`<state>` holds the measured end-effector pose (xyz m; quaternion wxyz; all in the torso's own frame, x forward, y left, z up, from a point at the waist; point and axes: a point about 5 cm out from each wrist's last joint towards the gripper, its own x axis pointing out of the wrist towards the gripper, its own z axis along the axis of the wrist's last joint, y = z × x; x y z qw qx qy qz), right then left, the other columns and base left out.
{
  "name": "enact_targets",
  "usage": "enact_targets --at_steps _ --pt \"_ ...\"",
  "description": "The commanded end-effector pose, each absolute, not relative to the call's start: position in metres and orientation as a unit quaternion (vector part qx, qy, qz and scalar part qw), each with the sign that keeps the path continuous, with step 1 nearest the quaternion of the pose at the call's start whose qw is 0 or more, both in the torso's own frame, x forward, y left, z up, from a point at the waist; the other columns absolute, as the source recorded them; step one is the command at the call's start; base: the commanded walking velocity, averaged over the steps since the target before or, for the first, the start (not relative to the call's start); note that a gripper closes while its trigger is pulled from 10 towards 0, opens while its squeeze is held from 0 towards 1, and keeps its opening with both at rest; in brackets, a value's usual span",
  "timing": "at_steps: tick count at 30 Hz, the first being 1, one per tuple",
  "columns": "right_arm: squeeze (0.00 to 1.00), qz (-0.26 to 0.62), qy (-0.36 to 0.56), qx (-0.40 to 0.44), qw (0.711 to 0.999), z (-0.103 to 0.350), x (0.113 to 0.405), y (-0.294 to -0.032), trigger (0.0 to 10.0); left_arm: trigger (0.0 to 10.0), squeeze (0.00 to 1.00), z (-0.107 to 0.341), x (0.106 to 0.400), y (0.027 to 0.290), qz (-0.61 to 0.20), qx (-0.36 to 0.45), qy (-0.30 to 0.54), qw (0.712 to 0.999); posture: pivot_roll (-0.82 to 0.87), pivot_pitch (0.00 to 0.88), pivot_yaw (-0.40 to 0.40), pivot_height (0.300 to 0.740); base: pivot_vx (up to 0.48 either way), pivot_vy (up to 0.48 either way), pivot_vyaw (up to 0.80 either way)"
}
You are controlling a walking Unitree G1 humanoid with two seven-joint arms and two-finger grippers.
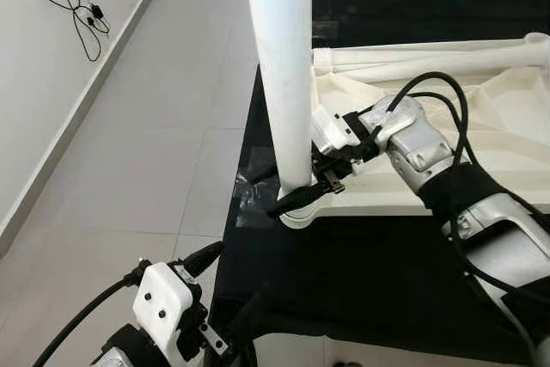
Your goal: Building children table
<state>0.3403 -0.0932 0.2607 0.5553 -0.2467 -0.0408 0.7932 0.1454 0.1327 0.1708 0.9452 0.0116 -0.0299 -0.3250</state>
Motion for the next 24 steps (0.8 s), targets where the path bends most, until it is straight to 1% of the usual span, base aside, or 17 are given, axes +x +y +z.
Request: enact_targets --at_steps 1,4,5,7,10,11,13,14,16,20,24 --pt "0.00 0.795 -0.003 -0.213 0.568 0.240 0.342 -0.098 10.0 10.0 0.00 0.168 0.144 0.134 -0.327 0.014 -0.017 0.945 0.14 0.261 0.036 0.740 0.000 0.000 0.00" --pt "0.00 0.794 -0.023 -0.135 0.592 0.248 0.345 -0.097 10.0 10.0 0.00 0.168 0.144 0.134 -0.328 0.013 -0.017 0.945 0.13 0.257 0.037 0.740 0.000 0.000 0.00" --pt "0.00 0.794 -0.023 -0.135 0.592 0.248 0.345 -0.097 10.0 10.0 0.00 0.168 0.144 0.134 -0.328 0.013 -0.017 0.945 0.13 0.257 0.037 0.740 0.000 0.000 0.00" --pt "0.00 0.790 -0.034 -0.098 0.604 0.252 0.347 -0.098 10.0 10.0 0.00 0.167 0.144 0.134 -0.328 0.013 -0.017 0.944 0.13 0.254 0.037 0.740 0.000 0.000 0.00" --pt "0.00 0.790 -0.034 -0.098 0.604 0.252 0.347 -0.098 10.0 10.0 0.00 0.167 0.144 0.134 -0.328 0.013 -0.017 0.944 0.13 0.254 0.037 0.740 0.000 0.000 0.00" --pt "0.00 0.783 -0.035 -0.073 0.617 0.248 0.349 -0.099 10.0 10.0 0.00 0.167 0.145 0.133 -0.329 0.012 -0.017 0.944 0.13 0.256 0.039 0.740 0.000 0.000 0.00" --pt "0.00 0.780 -0.033 -0.068 0.621 0.246 0.350 -0.099 10.0 10.0 0.00 0.168 0.145 0.133 -0.329 0.012 -0.017 0.944 0.13 0.257 0.039 0.740 0.000 0.000 0.00" --pt "0.00 0.770 -0.030 -0.056 0.635 0.240 0.352 -0.099 10.0 10.0 0.00 0.168 0.145 0.134 -0.329 0.013 -0.017 0.944 0.13 0.260 0.039 0.740 0.000 0.000 0.00" --pt "0.00 0.763 -0.032 -0.049 0.644 0.237 0.353 -0.098 10.0 10.0 0.00 0.168 0.145 0.134 -0.329 0.013 -0.017 0.944 0.13 0.260 0.039 0.740 0.000 0.000 0.00" --pt "0.00 0.760 -0.041 -0.052 0.646 0.235 0.352 -0.099 10.0 10.0 0.00 0.168 0.146 0.134 -0.329 0.013 -0.017 0.944 0.13 0.261 0.038 0.740 0.000 0.000 0.00" --pt "0.00 0.776 -0.032 -0.082 0.625 0.223 0.343 -0.104 10.0 10.0 0.00 0.168 0.146 0.134 -0.329 0.013 -0.018 0.944 0.13 0.266 0.041 0.740 0.000 0.000 0.00"
